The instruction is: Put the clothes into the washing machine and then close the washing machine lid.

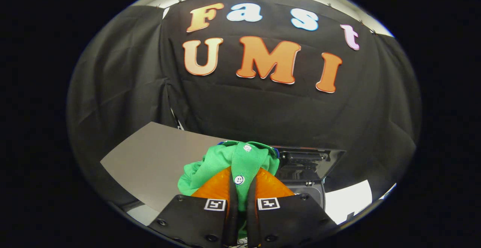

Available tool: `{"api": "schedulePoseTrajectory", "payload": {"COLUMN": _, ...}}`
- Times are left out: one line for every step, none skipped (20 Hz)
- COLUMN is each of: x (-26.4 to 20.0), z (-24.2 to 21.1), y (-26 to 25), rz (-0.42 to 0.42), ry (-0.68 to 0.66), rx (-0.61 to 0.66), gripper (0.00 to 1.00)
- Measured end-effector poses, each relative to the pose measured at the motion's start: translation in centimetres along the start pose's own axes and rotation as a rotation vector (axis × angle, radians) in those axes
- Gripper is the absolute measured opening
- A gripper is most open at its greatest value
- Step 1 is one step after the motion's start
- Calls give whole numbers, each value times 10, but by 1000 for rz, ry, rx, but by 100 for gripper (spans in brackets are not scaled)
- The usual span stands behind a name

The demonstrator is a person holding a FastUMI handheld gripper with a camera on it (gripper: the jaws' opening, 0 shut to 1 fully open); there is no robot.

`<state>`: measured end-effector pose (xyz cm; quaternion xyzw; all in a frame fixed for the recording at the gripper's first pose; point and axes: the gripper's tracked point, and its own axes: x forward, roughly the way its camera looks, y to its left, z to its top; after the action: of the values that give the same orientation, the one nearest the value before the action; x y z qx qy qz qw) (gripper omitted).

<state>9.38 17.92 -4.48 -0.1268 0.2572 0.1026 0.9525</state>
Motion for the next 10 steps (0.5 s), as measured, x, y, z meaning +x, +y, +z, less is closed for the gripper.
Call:
{"api": "schedulePoseTrajectory", "payload": {"x": -3, "z": -3, "y": -15, "rz": 5, "ry": -3, "rx": 24, "gripper": 17}}
{"api": "schedulePoseTrajectory", "payload": {"x": -7, "z": -7, "y": -28, "rz": 9, "ry": -13, "rx": 44, "gripper": 17}}
{"api": "schedulePoseTrajectory", "payload": {"x": -10, "z": -9, "y": -43, "rz": 16, "ry": -28, "rx": 60, "gripper": 17}}
{"api": "schedulePoseTrajectory", "payload": {"x": -11, "z": -11, "y": -58, "rz": 14, "ry": -40, "rx": 74, "gripper": 17}}
{"api": "schedulePoseTrajectory", "payload": {"x": -10, "z": -14, "y": -74, "rz": 3, "ry": -44, "rx": 83, "gripper": 17}}
{"api": "schedulePoseTrajectory", "payload": {"x": -10, "z": -19, "y": -91, "rz": -6, "ry": -44, "rx": 90, "gripper": 17}}
{"api": "schedulePoseTrajectory", "payload": {"x": -9, "z": -24, "y": -104, "rz": -13, "ry": -42, "rx": 99, "gripper": 17}}
{"api": "schedulePoseTrajectory", "payload": {"x": -6, "z": -30, "y": -116, "rz": -17, "ry": -42, "rx": 107, "gripper": 17}}
{"api": "schedulePoseTrajectory", "payload": {"x": -3, "z": -35, "y": -126, "rz": -22, "ry": -43, "rx": 116, "gripper": 17}}
{"api": "schedulePoseTrajectory", "payload": {"x": 0, "z": -43, "y": -136, "rz": -28, "ry": -43, "rx": 125, "gripper": 17}}
